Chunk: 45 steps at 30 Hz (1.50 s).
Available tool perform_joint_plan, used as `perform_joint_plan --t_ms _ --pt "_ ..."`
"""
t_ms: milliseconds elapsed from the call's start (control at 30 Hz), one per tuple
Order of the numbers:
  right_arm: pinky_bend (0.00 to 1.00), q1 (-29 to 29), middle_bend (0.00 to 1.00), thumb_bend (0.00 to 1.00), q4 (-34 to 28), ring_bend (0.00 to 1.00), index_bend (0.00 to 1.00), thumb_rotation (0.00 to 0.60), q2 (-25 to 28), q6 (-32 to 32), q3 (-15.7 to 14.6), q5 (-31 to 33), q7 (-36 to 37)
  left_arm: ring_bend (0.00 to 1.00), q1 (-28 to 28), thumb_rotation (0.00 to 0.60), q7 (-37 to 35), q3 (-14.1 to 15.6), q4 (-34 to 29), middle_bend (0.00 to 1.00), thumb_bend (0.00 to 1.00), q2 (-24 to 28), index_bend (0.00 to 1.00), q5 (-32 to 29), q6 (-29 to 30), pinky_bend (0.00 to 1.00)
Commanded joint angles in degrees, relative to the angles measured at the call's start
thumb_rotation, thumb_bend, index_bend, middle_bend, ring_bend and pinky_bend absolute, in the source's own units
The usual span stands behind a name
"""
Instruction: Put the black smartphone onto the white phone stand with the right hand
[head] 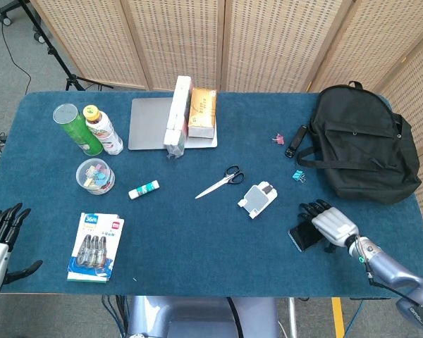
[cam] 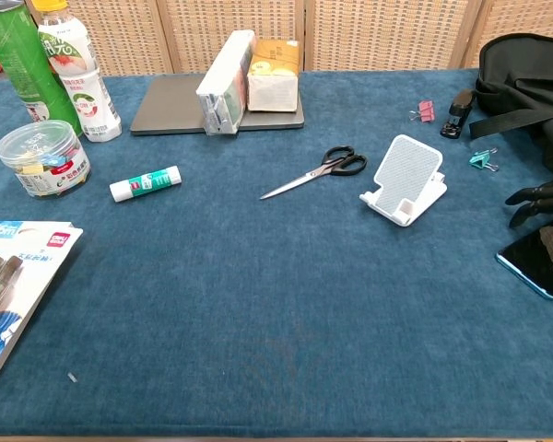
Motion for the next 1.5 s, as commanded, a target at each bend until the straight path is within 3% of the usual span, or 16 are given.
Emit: perform_joint_plan --t_ms 33,233,333,533,600,900,1167,1300,1500 --pt "0.00 0.0 0.02 0.00 0.1 0.00 0.14 0.600 -0.5 0.9 -0.4 -0.3 0.4 0.00 -0.1 0.600 0.1 0.0 0.0 0.00 0.00 0.0 0.00 -0.1 -0.2 0.00" --pt "0.03 0.3 0.08 0.00 1.7 0.03 0.19 0.600 -1.8 1.0 -1.1 -0.1 0.4 0.00 0.0 0.600 0.1 0.1 -0.1 0.00 0.00 -0.1 0.00 0.0 0.0 0.00" --pt "0.10 0.1 0.16 0.00 2.6 0.12 0.26 0.600 -2.5 1.6 -1.3 0.1 0.6 0.00 0.0 0.600 0.0 0.1 -0.1 0.00 0.00 -0.1 0.00 0.0 0.0 0.00" --pt "0.37 -1.1 0.44 0.05 5.4 0.39 0.52 0.600 -4.4 6.2 -1.5 -0.5 3.3 0.00 -0.1 0.600 -0.2 0.1 -0.1 0.00 0.00 0.0 0.00 -0.1 -0.2 0.00" --pt "0.40 -1.7 0.49 0.08 6.9 0.44 0.56 0.600 -5.2 9.0 -1.7 -1.6 4.7 0.00 -0.1 0.600 -0.3 0.1 -0.1 0.00 0.00 0.0 0.00 -0.1 -0.2 0.00" --pt "0.41 -4.2 0.51 0.14 14.1 0.46 0.57 0.600 -7.5 18.8 -3.1 -4.7 10.9 0.00 -0.1 0.600 0.0 0.3 -0.1 0.00 0.00 -0.1 0.00 0.1 -0.3 0.00" --pt "0.41 -5.1 0.51 0.18 12.9 0.46 0.57 0.600 -4.5 24.6 -2.4 -5.1 12.0 0.00 -0.1 0.600 0.1 0.4 -0.2 0.00 0.00 -0.2 0.00 0.2 -0.3 0.00" --pt "0.41 -5.0 0.51 0.19 10.3 0.46 0.57 0.600 -1.9 28.9 -0.5 -5.8 7.0 0.00 -0.2 0.600 0.1 0.5 -0.2 0.00 0.00 -0.2 0.00 0.3 -0.5 0.00" --pt "0.41 -2.9 0.51 0.19 1.2 0.46 0.57 0.600 2.9 30.8 4.2 -5.4 -8.0 0.00 -0.1 0.600 -0.2 0.6 -0.3 0.00 0.00 0.0 0.00 0.6 -0.1 0.00"
